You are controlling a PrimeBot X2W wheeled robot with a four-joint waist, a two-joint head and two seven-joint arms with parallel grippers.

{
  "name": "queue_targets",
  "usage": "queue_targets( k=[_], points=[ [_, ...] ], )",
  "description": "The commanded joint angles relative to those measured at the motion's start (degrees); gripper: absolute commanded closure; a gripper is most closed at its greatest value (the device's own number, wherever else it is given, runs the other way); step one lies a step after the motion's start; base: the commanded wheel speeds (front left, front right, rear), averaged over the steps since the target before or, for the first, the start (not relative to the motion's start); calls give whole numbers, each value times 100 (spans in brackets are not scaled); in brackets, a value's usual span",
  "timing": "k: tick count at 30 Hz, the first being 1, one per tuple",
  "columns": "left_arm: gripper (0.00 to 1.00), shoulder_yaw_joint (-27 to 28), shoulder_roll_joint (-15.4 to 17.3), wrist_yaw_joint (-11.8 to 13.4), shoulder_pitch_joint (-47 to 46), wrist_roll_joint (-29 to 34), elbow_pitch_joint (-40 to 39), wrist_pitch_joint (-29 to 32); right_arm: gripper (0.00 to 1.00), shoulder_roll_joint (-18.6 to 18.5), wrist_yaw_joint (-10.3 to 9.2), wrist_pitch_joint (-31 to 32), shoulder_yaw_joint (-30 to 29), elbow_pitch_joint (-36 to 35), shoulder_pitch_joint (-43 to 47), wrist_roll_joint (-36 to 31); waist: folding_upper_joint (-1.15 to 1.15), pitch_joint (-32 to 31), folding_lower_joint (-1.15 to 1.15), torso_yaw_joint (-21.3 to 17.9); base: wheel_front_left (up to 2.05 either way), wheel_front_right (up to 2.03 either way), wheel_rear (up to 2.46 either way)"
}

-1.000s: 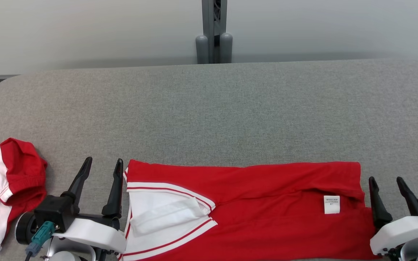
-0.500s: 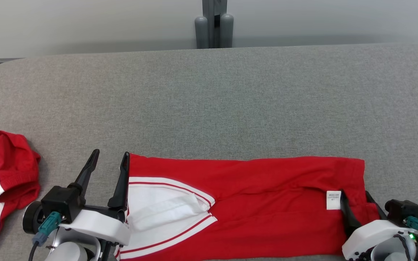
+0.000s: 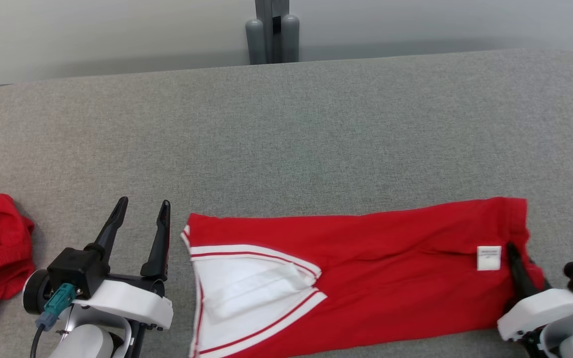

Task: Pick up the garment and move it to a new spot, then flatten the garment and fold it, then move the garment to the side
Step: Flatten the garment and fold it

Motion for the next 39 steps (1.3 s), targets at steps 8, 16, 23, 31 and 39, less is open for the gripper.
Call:
queue_targets(
  k=[8,16,23,31,39],
  points=[
    [0,81,-8,-68,-32,62,26,-32,100,-522,-22,-5,-760,-412,-43,-369,0,-32,0,-70,0,0,0],
    [0,113,-33,-114,44,89,69,-35,100,79,-17,124,116,-1745,8,-529,0,-103,0,-90,0,0,0],
    [0,50,-81,-164,-1,110,112,-36,100,517,-17,585,1609,-2759,246,-282,0,-133,0,-4,0,0,0],
    [0,-81,-110,-218,-137,139,147,6,100,578,-17,346,2833,-2267,-169,371,0,-55,0,241,0,0,0],
    [0,-227,-218,-258,-254,178,202,46,100,576,-17,23,3784,-1396,-789,1154,0,95,0,511,0,0,0]
  ],
)
